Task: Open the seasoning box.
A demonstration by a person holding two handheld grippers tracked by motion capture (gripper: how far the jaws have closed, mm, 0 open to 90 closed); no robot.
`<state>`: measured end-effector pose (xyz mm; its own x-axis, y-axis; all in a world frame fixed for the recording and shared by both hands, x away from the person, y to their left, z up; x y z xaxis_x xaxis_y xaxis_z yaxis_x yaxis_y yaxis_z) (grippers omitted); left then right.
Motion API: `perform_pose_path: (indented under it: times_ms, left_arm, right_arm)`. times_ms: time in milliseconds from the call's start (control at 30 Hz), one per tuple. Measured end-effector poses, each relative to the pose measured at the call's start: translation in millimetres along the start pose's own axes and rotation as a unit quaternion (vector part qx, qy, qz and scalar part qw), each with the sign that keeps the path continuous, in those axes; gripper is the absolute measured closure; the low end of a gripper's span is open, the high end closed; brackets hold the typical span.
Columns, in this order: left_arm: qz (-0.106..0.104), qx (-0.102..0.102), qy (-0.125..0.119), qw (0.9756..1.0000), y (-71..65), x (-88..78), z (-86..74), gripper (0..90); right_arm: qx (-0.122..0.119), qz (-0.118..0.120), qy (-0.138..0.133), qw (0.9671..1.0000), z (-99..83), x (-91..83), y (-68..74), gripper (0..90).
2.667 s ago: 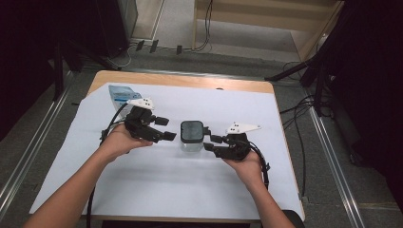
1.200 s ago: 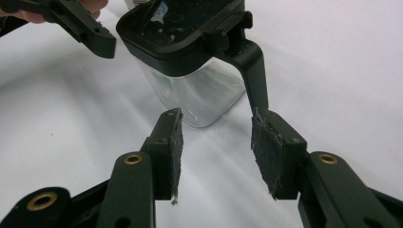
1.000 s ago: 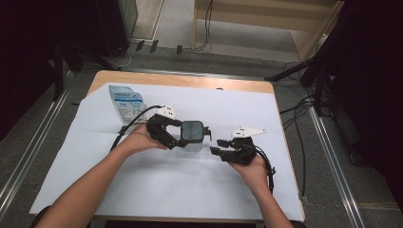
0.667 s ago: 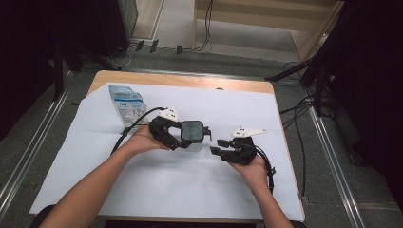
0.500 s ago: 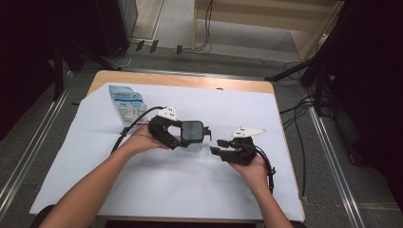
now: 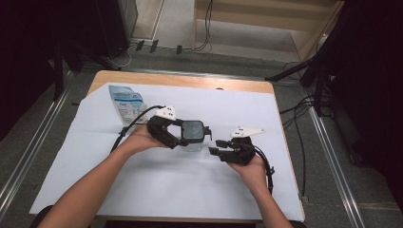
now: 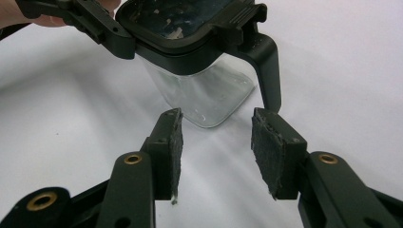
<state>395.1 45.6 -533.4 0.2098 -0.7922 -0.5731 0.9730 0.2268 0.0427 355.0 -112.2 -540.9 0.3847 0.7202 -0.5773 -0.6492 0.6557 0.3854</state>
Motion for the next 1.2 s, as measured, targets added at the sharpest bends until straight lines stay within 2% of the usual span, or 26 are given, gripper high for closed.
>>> perform_pose_path:
  times_ms: [267,733,800,967,1067,1200]
  left_arm:
    - [0.002,0.002,0.004,1.0,-0.1,-2.4,2.6,16.4]
    - [0.005,-0.001,-0.003,1.0,-0.2,-7.0,8.2,16.8]
    - [0.003,0.003,0.0,1.0,-0.4,-8.4,8.0,17.0]
    - [0.002,-0.004,0.001,1.0,-0.3,-9.8,9.2,17.1]
    - [0.0,-0.001,0.012,0.9999,0.3,-11.1,10.1,17.3]
    - [0.0,-0.003,0.004,1.0,0.2,-13.2,17.0,17.6]
  right_arm:
    - [0.001,0.001,-0.003,1.0,0.7,-1.0,-0.6,55.0]
    - [0.002,0.001,-0.003,1.0,0.9,-1.2,-0.6,55.1]
    - [0.002,0.001,-0.003,1.0,0.9,-1.1,-0.6,55.1]
    - [0.001,0.002,-0.002,1.0,0.9,-1.1,-0.4,55.1]
    - [0.002,0.003,-0.002,1.0,1.0,-0.9,-0.2,55.1]
    - [0.002,0.004,-0.003,1.0,1.5,-0.8,0.4,55.1]
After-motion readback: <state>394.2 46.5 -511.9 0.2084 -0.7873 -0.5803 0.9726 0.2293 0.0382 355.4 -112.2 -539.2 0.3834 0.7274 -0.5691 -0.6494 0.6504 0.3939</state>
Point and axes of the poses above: each handheld gripper's, and its own axes: x roughly forward along the jaws, z roughly out of its top, y roughly to its left, the point moved 9 cm from there along x, roughly forward along the jaws, and after that the axes turned 11 degrees about x, right-handed, at the moved point
